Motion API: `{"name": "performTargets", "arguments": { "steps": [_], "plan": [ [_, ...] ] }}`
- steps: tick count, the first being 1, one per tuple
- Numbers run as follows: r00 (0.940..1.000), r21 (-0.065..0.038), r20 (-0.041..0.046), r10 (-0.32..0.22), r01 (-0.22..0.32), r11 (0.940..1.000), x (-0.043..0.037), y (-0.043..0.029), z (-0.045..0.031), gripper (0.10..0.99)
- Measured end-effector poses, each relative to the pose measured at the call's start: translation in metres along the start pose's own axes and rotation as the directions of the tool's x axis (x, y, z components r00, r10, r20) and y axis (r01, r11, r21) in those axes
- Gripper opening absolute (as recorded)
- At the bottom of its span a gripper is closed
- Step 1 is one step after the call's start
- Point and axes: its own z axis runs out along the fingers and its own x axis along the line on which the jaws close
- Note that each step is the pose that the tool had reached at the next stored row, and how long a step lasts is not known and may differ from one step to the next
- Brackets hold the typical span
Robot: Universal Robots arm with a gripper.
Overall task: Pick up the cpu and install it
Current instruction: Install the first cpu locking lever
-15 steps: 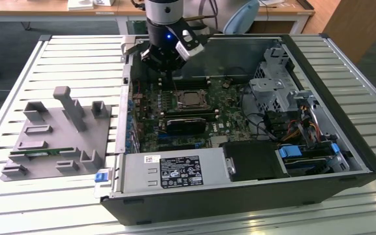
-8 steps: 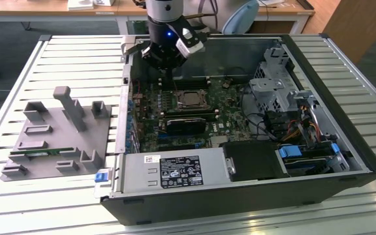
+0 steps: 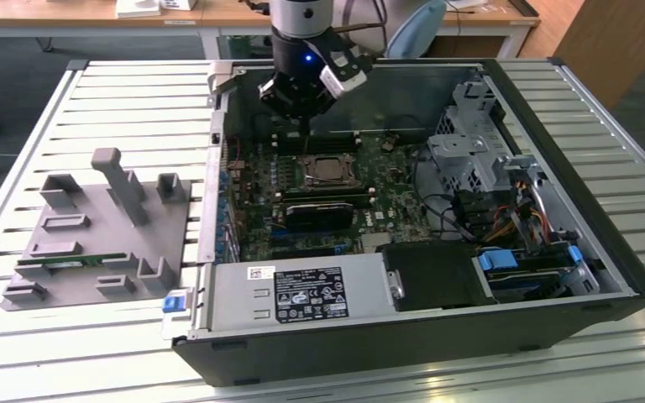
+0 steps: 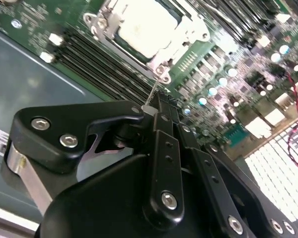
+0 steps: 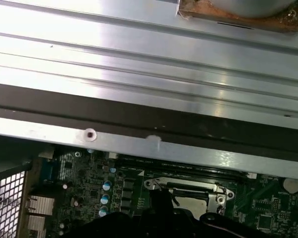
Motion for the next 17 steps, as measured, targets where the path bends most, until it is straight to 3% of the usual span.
{"name": "performTargets", "arguments": {
  "steps": [5, 11, 14, 17],
  "plan": [
    [1.0, 0.0, 0.0, 0.001, -0.001, 1.0, -0.0097, -0.0013, 0.0006, 0.106],
    [1.0, -0.002, 0.0003, 0.002, -0.002, 1.0, -0.0121, -0.0016, 0.0009, 0.106],
    [1.0, -0.025, 0.0034, 0.003, -0.003, 0.9997, -0.0122, -0.0019, 0.0019, 0.106],
    [1.0, -0.028, 0.0037, 0.004, -0.004, 0.9996, -0.0129, -0.002, 0.0031, 0.106]
  ]
}}
